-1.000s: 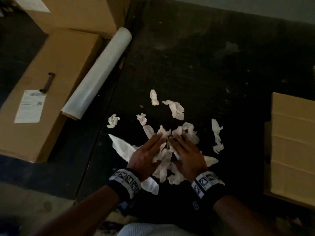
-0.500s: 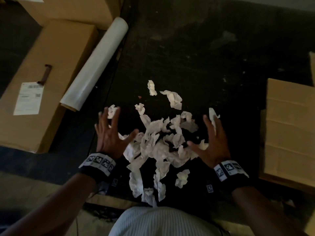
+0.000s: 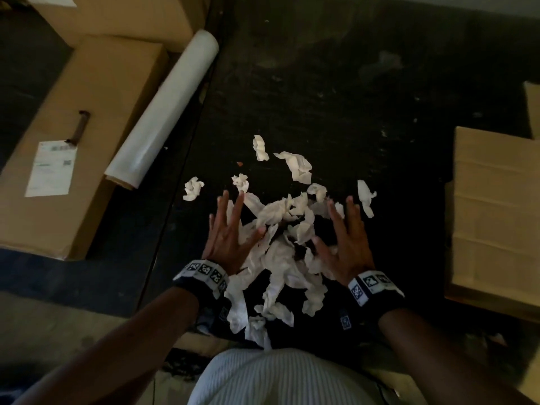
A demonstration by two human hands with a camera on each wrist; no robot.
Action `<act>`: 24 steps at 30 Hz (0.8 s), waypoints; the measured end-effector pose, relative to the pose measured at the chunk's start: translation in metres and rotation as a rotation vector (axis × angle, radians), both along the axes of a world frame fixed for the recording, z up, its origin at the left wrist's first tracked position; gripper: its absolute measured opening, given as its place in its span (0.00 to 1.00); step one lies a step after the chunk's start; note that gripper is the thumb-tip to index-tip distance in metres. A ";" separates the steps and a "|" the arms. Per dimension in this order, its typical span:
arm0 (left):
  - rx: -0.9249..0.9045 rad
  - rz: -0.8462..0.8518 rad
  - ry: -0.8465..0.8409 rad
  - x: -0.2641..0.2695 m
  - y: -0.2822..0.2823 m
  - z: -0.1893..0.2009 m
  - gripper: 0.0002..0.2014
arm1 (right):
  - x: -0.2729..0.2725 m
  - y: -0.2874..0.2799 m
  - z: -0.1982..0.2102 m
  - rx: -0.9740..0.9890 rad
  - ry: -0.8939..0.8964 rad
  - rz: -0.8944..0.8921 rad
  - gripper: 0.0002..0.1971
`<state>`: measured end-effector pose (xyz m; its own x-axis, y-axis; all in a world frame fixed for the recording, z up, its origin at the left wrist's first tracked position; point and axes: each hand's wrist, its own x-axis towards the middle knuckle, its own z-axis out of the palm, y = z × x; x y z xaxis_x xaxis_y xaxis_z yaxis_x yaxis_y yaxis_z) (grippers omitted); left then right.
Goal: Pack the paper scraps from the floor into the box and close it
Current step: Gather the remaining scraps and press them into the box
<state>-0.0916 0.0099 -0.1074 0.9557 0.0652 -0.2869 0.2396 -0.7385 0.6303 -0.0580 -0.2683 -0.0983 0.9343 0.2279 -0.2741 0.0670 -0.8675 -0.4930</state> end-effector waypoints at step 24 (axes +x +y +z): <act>0.250 -0.375 -0.123 -0.077 -0.042 -0.031 0.40 | -0.071 0.018 -0.041 0.019 -0.149 0.279 0.41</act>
<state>-0.1686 -0.0317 -0.1386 0.9526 -0.2381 -0.1896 -0.1378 -0.8929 0.4287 -0.1289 -0.2503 -0.1395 0.8645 0.4851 -0.1319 0.3741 -0.7960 -0.4758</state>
